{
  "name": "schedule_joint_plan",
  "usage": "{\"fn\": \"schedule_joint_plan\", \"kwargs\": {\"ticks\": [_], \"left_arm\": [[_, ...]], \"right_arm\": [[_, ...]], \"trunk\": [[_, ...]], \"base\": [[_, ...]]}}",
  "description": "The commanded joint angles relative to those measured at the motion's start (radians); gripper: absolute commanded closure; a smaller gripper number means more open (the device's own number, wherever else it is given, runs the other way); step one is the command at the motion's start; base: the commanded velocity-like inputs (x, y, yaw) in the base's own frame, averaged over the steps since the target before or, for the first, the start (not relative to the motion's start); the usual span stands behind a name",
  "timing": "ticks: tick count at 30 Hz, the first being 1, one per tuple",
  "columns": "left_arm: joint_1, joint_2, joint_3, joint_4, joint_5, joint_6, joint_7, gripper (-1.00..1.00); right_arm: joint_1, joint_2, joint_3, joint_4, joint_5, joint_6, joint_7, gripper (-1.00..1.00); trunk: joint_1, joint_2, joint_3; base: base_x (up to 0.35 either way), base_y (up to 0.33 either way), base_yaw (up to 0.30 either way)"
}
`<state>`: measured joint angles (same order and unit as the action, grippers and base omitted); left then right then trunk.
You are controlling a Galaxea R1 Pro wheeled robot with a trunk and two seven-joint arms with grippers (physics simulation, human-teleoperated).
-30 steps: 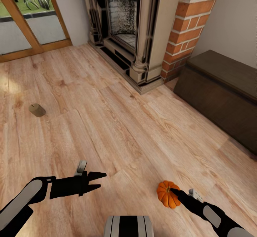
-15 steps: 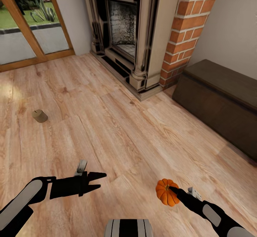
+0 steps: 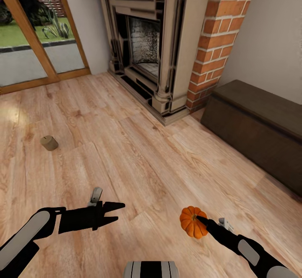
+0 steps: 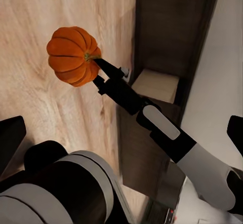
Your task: Place each of the two pumpkins and all three candles from the living room inside a cabinet in the living room (use any cabinet), then make sure every cabinet is closed, and position the cauldron so it is next to a table in the living room.
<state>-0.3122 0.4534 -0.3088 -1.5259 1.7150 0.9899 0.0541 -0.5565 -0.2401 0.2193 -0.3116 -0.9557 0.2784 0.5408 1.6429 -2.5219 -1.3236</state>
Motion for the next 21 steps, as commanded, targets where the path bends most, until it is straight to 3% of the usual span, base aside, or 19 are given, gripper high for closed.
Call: {"fn": "schedule_joint_plan", "kwargs": {"ticks": [1,15,21], "left_arm": [[0.0,0.001,-0.001,0.0,0.007,0.001,0.006,-1.0],[-0.001,0.001,0.0,0.001,0.007,0.001,0.007,-1.0],[-0.001,0.001,-0.001,0.001,0.007,0.001,0.007,-1.0]], "right_arm": [[0.0,-0.001,0.005,0.0,-0.008,0.006,0.0,1.0],[0.0,-0.002,0.006,-0.001,-0.008,0.002,0.005,1.0],[0.0,0.002,0.008,-0.05,0.0,-0.004,0.005,1.0]], "trunk": [[-0.001,0.0,0.003],[-0.007,0.003,0.057],[-0.01,0.005,0.081]], "base": [[0.0,0.0,0.0],[0.0,0.0,0.0],[0.0,0.0,0.0]]}}
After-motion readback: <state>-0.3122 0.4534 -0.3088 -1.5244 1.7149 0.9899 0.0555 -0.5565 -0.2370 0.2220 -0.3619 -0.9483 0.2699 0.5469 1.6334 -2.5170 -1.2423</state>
